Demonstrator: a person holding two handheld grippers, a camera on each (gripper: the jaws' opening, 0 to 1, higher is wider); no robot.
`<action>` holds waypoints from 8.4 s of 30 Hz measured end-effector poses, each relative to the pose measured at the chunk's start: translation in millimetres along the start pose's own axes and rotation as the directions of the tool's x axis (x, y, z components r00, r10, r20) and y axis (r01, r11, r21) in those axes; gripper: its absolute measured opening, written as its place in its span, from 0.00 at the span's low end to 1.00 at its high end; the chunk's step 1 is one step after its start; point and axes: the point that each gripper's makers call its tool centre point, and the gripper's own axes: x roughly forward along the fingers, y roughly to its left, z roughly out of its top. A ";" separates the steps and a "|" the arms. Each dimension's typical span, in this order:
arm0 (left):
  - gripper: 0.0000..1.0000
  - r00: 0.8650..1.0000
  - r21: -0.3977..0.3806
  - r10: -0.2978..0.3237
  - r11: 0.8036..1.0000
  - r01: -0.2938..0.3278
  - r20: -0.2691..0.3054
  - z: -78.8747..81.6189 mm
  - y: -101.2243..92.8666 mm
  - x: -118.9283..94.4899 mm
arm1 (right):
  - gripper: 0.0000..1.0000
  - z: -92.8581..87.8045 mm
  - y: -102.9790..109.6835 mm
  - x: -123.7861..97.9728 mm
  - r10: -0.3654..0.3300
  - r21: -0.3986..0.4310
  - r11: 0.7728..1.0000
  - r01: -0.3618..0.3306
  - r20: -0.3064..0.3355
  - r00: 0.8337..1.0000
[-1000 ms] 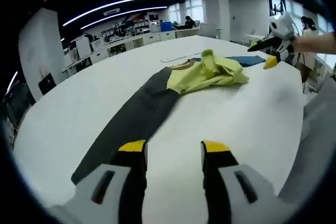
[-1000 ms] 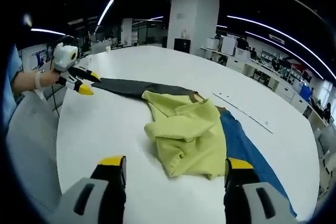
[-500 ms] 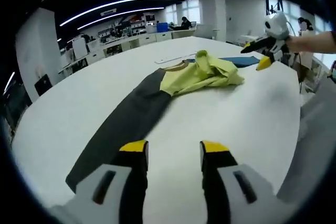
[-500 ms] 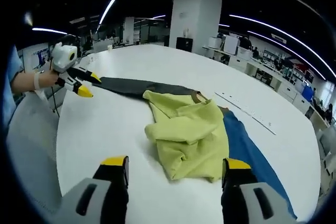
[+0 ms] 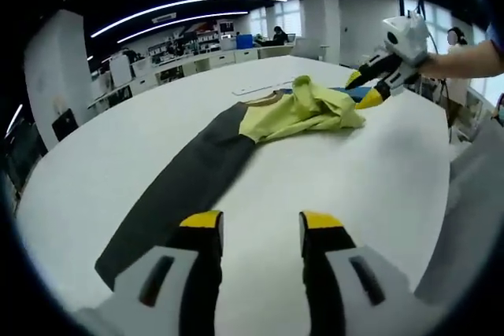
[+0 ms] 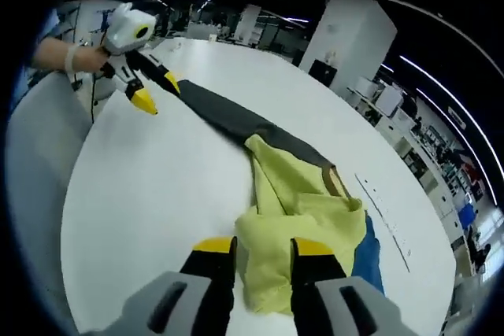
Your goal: Fold the garment on the visible template until the final outline fits inside the template.
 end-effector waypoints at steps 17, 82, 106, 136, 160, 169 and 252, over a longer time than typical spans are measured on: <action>0.33 0.999 0.008 -0.041 0.999 0.041 -0.001 6.8 -5.0 7.1 | 0.00 -15.1 -6.8 -12.5 -0.031 0.053 0.998 0.032 -0.026 0.999; 0.00 0.910 -0.058 -0.402 0.911 0.409 0.096 146.5 -102.9 141.2 | 0.10 -43.2 29.6 -35.3 -0.085 0.319 0.946 0.057 0.075 0.993; 0.00 0.955 0.052 -0.284 0.958 0.281 0.085 121.9 -67.6 31.6 | 0.12 -56.3 46.9 -64.1 -0.123 0.381 0.921 0.086 0.075 0.990; 0.00 0.983 -0.027 -0.141 0.990 0.139 -0.120 7.6 -32.1 -58.4 | 0.11 -63.5 57.2 -64.9 -0.097 0.381 0.922 0.064 0.068 0.993; 0.00 0.980 -0.059 -0.151 0.988 0.144 -0.128 -0.5 -41.9 -56.7 | 0.24 -3.6 115.3 -8.6 0.062 -0.330 0.943 -0.045 0.042 0.997; 0.00 0.983 -0.062 -0.142 0.989 0.136 -0.113 1.9 -37.4 -57.4 | 0.00 -8.7 102.2 -7.2 0.041 -0.324 0.945 -0.030 0.025 0.999; 0.00 0.992 -0.137 -0.127 0.983 0.123 -0.014 57.0 -3.6 25.9 | 0.39 2.7 -58.0 28.1 -0.078 0.274 0.960 0.051 0.088 0.993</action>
